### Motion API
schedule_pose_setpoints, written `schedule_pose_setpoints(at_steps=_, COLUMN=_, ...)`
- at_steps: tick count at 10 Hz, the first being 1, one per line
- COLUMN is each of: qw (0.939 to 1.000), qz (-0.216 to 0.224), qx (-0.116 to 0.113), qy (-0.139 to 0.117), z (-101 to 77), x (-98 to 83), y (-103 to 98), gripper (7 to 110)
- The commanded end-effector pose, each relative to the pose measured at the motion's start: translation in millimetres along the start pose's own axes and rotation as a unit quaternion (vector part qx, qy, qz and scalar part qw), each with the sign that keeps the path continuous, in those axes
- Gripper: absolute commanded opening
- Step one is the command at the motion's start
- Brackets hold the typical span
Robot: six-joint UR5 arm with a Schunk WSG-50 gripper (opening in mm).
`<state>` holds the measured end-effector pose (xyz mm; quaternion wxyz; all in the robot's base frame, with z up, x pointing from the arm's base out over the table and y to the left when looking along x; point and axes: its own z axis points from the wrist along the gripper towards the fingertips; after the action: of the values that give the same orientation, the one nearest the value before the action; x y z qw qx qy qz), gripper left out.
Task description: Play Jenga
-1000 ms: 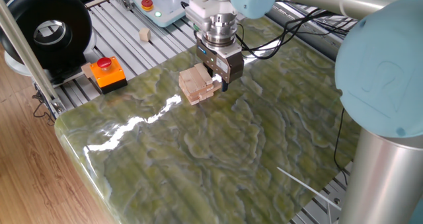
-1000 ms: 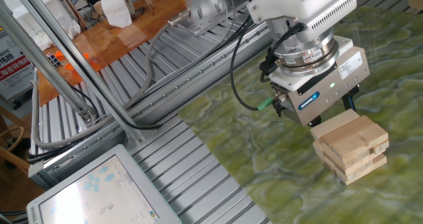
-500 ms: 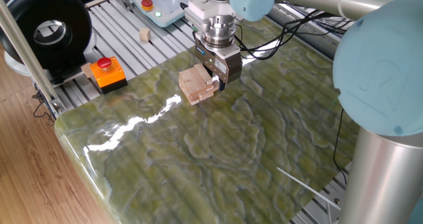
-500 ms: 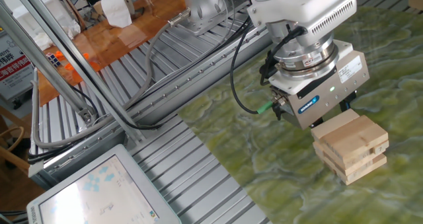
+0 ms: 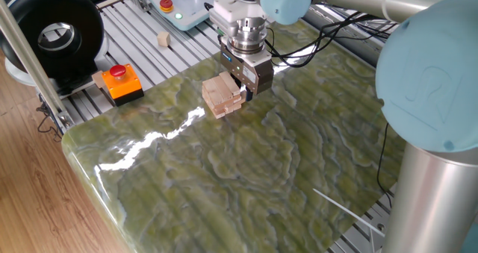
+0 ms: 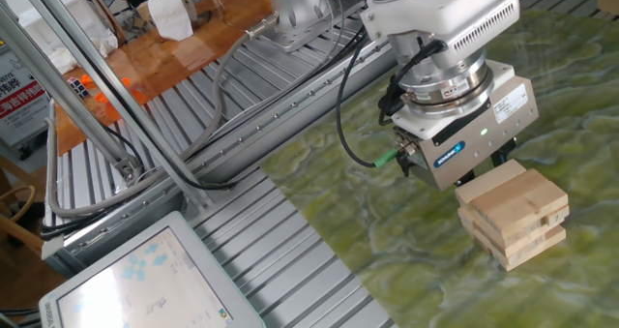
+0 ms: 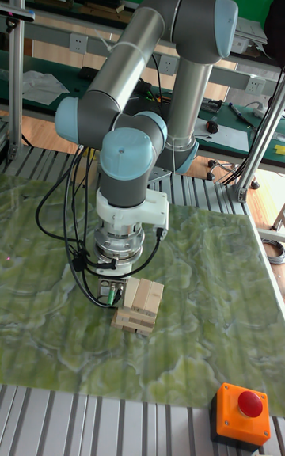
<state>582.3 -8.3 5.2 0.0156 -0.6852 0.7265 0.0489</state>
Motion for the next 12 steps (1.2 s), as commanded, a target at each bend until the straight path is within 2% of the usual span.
schedule_pose_setpoints(at_steps=1, qw=1.0, qz=0.005, qx=0.003, qy=-0.005, z=-0.8, x=-0.4, y=-2.1, gripper=44)
schedule_pose_setpoints(at_steps=5, qw=0.9999, qz=0.007, qx=0.0, qy=-0.009, z=-0.7, x=-2.3, y=-0.8, gripper=44)
schedule_pose_setpoints(at_steps=6, qw=0.9999, qz=0.007, qx=-0.001, qy=-0.008, z=-0.5, x=-2.0, y=0.0, gripper=22)
schedule_pose_setpoints(at_steps=12, qw=0.9999, qz=0.013, qx=-0.002, qy=-0.005, z=-0.2, x=-0.8, y=0.3, gripper=22)
